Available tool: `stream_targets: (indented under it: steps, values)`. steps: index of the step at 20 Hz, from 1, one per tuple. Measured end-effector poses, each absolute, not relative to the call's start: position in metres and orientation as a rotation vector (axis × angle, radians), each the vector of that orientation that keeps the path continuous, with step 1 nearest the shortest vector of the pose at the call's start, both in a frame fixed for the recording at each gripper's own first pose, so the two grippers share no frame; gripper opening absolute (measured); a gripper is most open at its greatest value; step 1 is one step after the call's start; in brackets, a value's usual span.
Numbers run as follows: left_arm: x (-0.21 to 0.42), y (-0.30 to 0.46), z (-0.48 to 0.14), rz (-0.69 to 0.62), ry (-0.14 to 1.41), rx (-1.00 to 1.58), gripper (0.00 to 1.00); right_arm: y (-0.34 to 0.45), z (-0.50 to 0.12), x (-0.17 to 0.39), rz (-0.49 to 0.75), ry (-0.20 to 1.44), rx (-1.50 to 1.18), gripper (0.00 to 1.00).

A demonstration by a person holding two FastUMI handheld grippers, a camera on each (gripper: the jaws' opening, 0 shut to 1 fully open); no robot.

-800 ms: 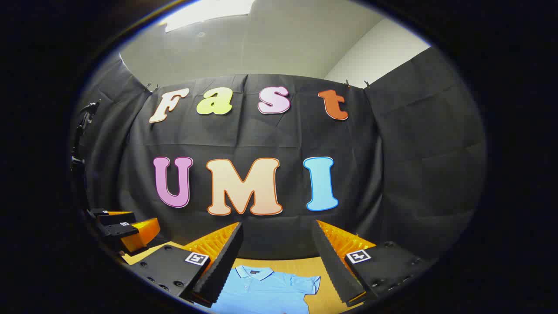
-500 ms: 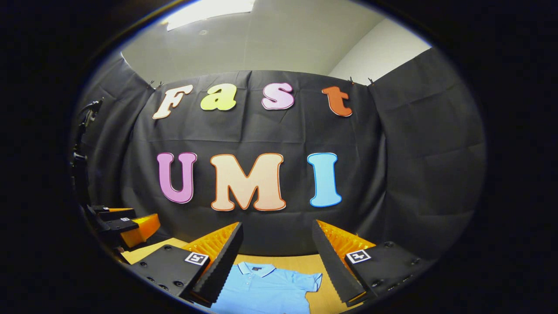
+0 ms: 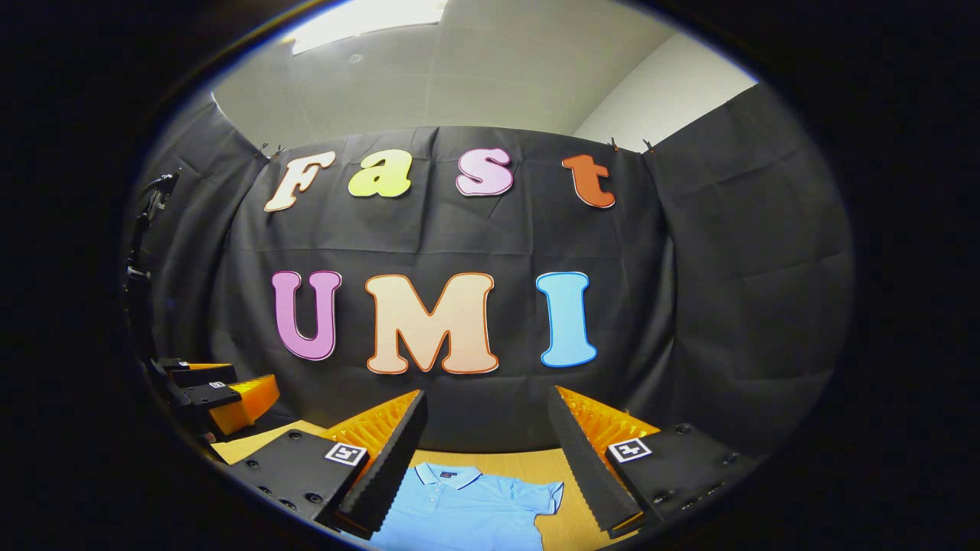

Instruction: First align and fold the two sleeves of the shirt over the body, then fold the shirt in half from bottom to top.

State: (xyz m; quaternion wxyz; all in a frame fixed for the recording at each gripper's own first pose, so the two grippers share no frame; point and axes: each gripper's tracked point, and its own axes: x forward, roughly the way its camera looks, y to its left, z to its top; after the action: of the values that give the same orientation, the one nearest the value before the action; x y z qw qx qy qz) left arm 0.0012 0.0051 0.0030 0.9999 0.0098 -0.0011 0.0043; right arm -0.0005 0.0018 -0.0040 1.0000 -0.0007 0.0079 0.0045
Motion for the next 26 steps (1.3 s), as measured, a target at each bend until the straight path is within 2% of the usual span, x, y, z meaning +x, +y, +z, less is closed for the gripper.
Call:
stream_targets:
  steps: [6, 13, 17, 26]
  values:
    - [-0.003, -0.002, 0.001, 0.004, -0.007, 0.012, 0.93, -0.004, -0.006, 0.007, 0.027, 0.009, -0.019, 0.98]
    - [-0.012, -0.006, -0.002, 0.030, -0.016, 0.001, 0.94, -0.048, -0.028, 0.041, -0.009, 0.039, -0.080, 0.98]
    - [-0.004, -0.006, 0.001, -0.001, -0.026, 0.001, 0.95, -0.071, -0.066, 0.069, -0.065, 0.106, -0.105, 0.98]
    - [0.020, 0.007, -0.006, -0.042, -0.016, 0.009, 0.94, -0.104, -0.195, 0.132, -0.158, 0.321, -0.203, 0.99]
